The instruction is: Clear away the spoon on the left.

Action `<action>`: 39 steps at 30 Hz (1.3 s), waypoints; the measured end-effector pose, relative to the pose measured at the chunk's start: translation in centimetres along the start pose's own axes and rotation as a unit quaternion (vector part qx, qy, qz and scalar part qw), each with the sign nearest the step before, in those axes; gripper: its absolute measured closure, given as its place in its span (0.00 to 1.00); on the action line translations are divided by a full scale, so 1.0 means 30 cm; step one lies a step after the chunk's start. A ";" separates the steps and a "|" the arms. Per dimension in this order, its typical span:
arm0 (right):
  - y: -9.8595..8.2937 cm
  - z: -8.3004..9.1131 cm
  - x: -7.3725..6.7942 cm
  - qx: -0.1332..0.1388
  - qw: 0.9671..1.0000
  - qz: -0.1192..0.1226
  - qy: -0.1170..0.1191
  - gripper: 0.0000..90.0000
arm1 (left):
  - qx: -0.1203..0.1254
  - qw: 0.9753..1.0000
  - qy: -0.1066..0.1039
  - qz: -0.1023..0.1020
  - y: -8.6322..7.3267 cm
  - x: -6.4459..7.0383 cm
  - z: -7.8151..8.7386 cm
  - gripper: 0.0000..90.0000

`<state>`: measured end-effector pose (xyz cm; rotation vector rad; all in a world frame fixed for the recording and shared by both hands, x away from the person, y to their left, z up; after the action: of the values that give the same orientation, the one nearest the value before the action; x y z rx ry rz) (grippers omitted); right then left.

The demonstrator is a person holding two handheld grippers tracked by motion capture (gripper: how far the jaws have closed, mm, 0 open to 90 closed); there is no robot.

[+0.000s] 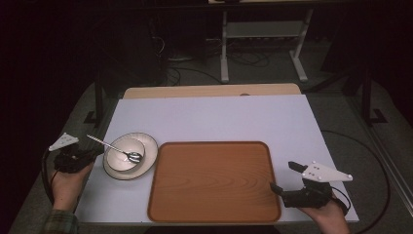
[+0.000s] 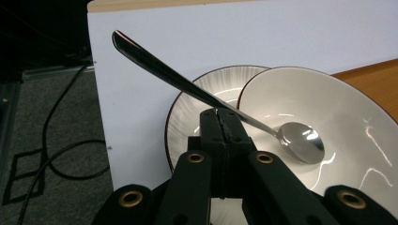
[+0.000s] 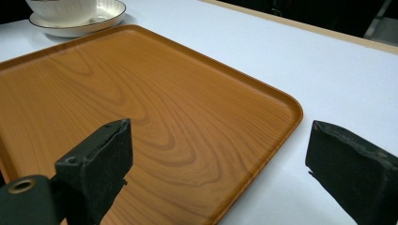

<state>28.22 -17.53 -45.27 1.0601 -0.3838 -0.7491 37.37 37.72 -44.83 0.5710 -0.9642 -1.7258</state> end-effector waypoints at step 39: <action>0.001 0.000 -0.001 0.001 1.000 0.002 0.002 0.08 | 0.008 0.999 0.000 0.032 0.015 0.036 -0.086 0.59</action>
<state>28.22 -17.50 -45.23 1.0611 -0.3834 -0.7437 39.19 35.80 -45.84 0.5451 -0.9870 -1.6635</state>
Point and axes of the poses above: each handheld gripper's, and its own axes: z roughly backward along the jaws, y roughly out of its top, x roughly to its right, the point moved 10 cm from there along -z, roughly forward along the jaws, and after that the axes turned 3 degrees about y, right-handed, at the moved point
